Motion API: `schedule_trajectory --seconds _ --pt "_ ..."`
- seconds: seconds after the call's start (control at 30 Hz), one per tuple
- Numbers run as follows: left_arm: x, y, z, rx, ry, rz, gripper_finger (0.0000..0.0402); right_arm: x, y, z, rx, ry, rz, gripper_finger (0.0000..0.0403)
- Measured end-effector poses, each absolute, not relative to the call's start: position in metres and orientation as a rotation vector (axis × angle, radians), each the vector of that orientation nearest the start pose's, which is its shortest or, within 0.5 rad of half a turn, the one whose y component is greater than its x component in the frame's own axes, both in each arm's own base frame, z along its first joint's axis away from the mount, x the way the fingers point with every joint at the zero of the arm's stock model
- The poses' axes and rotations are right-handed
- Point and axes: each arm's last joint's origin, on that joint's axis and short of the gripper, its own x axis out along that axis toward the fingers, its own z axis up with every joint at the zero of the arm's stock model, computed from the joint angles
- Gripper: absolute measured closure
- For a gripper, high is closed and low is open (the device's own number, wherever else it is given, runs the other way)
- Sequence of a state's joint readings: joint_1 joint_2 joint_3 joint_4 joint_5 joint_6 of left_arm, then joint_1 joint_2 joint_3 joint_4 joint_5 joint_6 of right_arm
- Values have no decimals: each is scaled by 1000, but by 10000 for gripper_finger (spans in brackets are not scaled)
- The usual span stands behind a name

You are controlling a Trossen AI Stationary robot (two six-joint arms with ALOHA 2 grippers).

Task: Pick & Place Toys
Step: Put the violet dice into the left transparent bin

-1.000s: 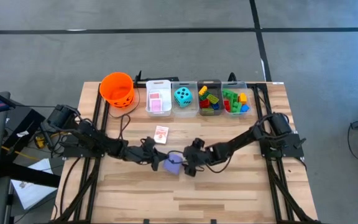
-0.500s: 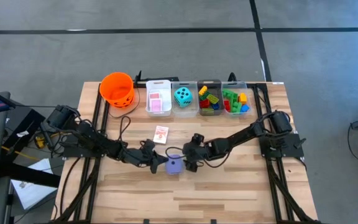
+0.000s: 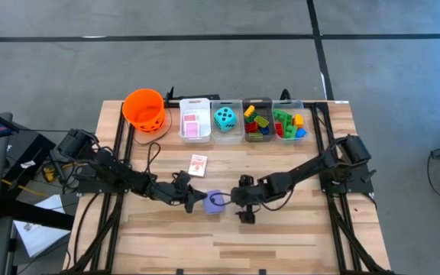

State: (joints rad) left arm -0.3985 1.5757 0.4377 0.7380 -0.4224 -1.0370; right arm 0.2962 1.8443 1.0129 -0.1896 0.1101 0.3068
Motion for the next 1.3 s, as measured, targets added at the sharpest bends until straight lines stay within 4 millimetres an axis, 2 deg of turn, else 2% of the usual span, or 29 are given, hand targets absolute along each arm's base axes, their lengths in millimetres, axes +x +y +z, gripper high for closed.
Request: schedule_trajectory --seconds 0.2,0.63,1.1,1.3 --pt "249 -92 135 -864 306 205 402 342 103 140 85 937 20 7" --pt "250 -92 137 -872 295 184 401 359 85 151 157 775 -8 7" --pt "252 -88 137 -875 282 206 401 370 88 166 200 604 70 7" --pt "254 -89 140 -889 276 170 402 371 89 167 155 587 86 7"
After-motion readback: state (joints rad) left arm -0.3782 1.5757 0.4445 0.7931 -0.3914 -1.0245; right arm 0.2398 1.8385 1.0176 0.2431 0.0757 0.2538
